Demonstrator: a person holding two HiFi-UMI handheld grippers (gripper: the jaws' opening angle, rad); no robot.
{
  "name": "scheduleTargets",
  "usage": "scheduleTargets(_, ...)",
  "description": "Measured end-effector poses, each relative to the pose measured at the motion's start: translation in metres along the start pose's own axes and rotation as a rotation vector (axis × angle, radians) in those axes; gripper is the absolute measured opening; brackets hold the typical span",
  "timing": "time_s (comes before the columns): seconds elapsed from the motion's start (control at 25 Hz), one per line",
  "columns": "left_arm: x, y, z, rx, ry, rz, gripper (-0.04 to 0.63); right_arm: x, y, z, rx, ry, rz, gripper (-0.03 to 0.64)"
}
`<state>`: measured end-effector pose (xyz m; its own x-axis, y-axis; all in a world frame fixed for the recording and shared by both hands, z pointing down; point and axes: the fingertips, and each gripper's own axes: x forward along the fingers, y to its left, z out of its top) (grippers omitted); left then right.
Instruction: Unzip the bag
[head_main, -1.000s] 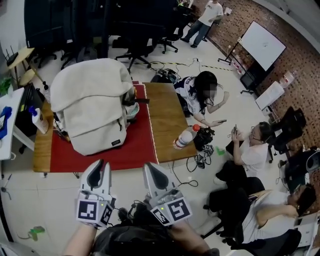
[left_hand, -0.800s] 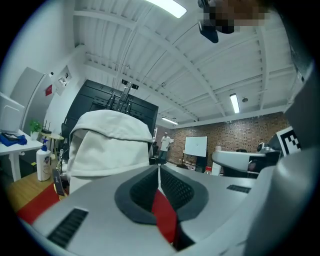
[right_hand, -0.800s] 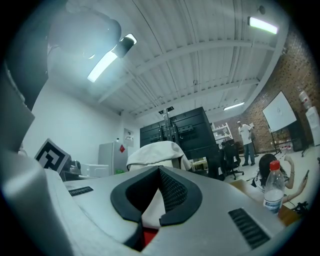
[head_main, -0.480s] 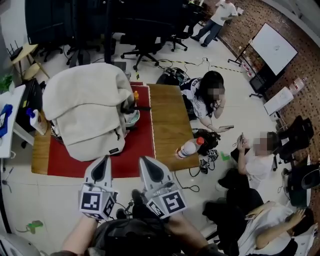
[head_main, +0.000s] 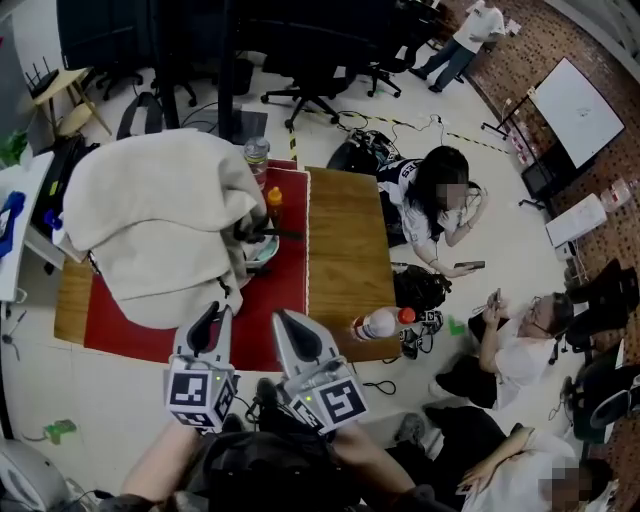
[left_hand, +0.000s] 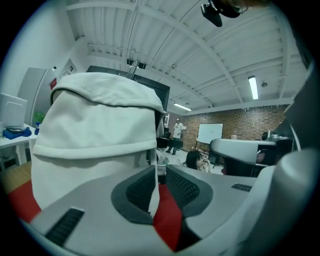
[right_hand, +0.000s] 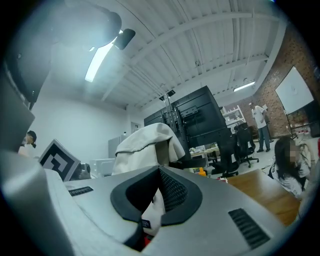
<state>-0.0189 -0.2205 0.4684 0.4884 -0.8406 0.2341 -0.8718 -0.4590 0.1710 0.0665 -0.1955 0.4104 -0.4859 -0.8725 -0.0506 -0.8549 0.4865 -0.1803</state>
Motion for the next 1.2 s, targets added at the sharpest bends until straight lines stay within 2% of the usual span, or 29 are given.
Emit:
scheduleTargets(0.12, 0.02, 0.004, -0.001, 0.016, 0.02, 0.044, 0.133, 0.01, -0.012, -0.003, 0.012, 0.011, 0.03, -0.002)
scheduleTargets(0.24, 0.036, 0.012, -0.008, -0.003, 0.058, 0.093, 0.172, 0.019, -0.022, -0.005, 0.019, 0.018, 0.053, -0.002)
scheduleTargets(0.36, 0.05, 0.017, -0.011, -0.023, 0.081, 0.128, 0.178, 0.025, -0.033, -0.005, 0.025, 0.016, 0.07, -0.002)
scheduleTargets(0.64, 0.076, 0.025, -0.009, 0.035, 0.092, 0.221, 0.176, 0.037, -0.052, -0.014, 0.047, 0.045, 0.114, -0.002)
scheduleTargets(0.8, 0.083, 0.029, -0.005, 0.045, 0.086, 0.275, 0.144, 0.043, -0.052, -0.018, 0.047, 0.056, 0.152, -0.002)
scheduleTargets(0.88, 0.084, 0.025, -0.005, 0.048, 0.093, 0.27, 0.12, 0.044, -0.052, -0.019, 0.05, 0.061, 0.159, -0.002)
scheduleTargets(0.96, 0.084, 0.019, -0.004, 0.065, 0.094, 0.243, 0.06, 0.045, -0.052, -0.023, 0.056, 0.073, 0.16, -0.002)
scheduleTargets(1.2, 0.061, 0.02, 0.001, 0.046, 0.115, 0.096, 0.049, 0.064, -0.039, -0.038, 0.088, 0.146, 0.207, -0.002)
